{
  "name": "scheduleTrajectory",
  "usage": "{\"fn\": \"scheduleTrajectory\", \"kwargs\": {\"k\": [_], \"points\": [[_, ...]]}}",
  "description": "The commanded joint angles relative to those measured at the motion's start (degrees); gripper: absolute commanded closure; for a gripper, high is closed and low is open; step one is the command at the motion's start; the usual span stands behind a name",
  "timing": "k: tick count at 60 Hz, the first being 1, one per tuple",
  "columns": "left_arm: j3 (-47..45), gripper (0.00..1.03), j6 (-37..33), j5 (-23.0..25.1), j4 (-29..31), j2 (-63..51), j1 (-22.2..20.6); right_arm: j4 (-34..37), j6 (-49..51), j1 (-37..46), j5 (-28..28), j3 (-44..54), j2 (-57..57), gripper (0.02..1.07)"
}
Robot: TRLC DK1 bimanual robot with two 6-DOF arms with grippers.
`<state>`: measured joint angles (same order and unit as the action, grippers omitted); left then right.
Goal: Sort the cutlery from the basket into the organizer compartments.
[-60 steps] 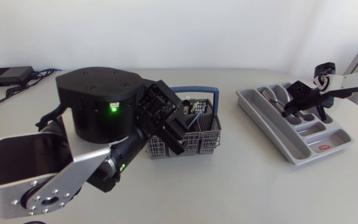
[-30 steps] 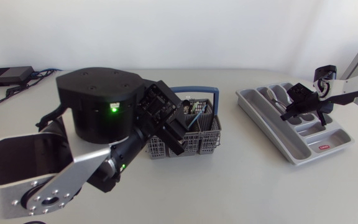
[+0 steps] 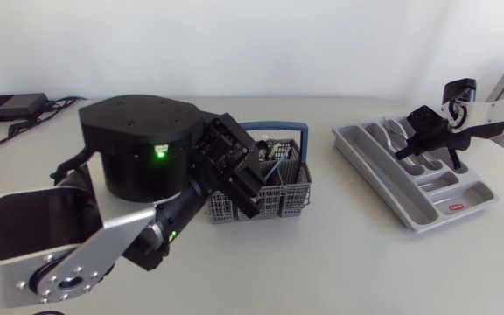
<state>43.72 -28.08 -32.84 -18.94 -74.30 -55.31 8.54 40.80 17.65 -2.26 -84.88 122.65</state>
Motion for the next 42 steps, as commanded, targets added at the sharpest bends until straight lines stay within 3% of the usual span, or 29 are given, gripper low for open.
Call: {"fn": "scheduleTrajectory", "kwargs": {"k": [1, 23, 37, 42], "points": [[-1.8, 0.26, 1.27, -0.03, -0.31, 0.65, -0.41, -0.98, -1.86, -0.25, 2.7, -0.02, -0.13, 1.01], [-1.89, 0.26, 1.27, -0.03, -0.31, 0.65, -0.41, -0.71, -3.35, -1.13, 11.58, -4.77, 5.32, 1.01], [-1.8, 0.26, 1.27, -0.03, -0.13, 0.74, -0.41, 0.52, -3.53, -2.97, 14.39, -7.05, 8.31, 1.01], [-1.8, 0.26, 1.18, -0.03, -0.13, 0.83, -0.41, 0.61, -3.53, -3.41, 14.65, -7.4, 8.57, 0.85]]}}
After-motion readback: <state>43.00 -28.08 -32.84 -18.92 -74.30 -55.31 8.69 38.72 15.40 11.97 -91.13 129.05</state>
